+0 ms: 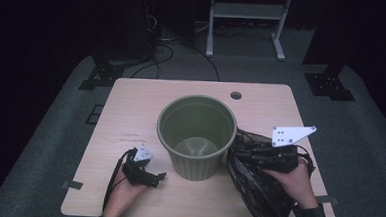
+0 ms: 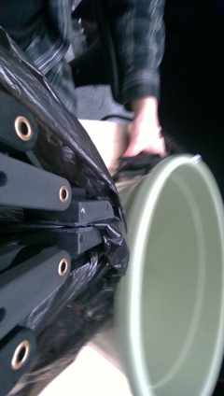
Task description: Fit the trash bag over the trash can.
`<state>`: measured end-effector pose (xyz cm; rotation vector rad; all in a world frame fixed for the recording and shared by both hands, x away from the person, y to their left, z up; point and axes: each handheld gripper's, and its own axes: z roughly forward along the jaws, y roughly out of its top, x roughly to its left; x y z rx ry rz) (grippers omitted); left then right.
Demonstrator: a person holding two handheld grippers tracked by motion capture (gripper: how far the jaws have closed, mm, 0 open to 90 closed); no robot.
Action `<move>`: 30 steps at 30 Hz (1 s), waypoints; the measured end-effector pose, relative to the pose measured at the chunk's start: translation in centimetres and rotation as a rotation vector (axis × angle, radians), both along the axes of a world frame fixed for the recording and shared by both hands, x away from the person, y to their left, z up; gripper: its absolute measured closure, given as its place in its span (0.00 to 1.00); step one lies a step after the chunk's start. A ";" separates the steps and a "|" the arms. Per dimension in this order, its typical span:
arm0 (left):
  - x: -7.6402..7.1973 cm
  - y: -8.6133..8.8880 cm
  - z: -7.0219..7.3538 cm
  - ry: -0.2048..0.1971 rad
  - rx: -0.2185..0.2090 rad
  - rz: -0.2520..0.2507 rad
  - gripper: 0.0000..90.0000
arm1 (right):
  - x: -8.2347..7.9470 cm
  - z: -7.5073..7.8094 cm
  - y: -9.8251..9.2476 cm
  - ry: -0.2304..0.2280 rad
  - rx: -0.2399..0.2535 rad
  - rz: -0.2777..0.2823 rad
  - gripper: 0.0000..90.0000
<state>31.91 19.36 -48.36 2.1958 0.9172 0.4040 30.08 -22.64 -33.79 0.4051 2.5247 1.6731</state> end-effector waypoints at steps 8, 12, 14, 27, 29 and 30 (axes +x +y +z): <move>0.0 0.0 0.0 0.000 0.000 0.000 0.00 | 0.2 2.5 0.4 -0.033 0.019 0.029 0.99; 0.0 0.0 0.0 -0.001 -0.001 0.000 0.00 | 0.6 3.7 1.1 -0.060 0.018 0.031 0.99; 0.0 0.0 0.0 -0.002 -0.001 0.000 0.00 | 0.8 4.7 1.8 -0.078 0.031 0.031 0.99; 0.0 0.0 0.0 -0.002 -0.002 0.000 0.00 | 3.0 8.2 4.9 -0.108 0.054 0.083 0.99; 0.0 0.0 0.0 -0.001 -0.002 0.000 0.00 | 3.3 8.7 5.6 -0.111 0.055 0.089 0.99; 0.0 0.0 0.0 -0.002 -0.001 0.000 0.00 | 3.4 8.9 5.8 -0.114 0.058 0.088 0.99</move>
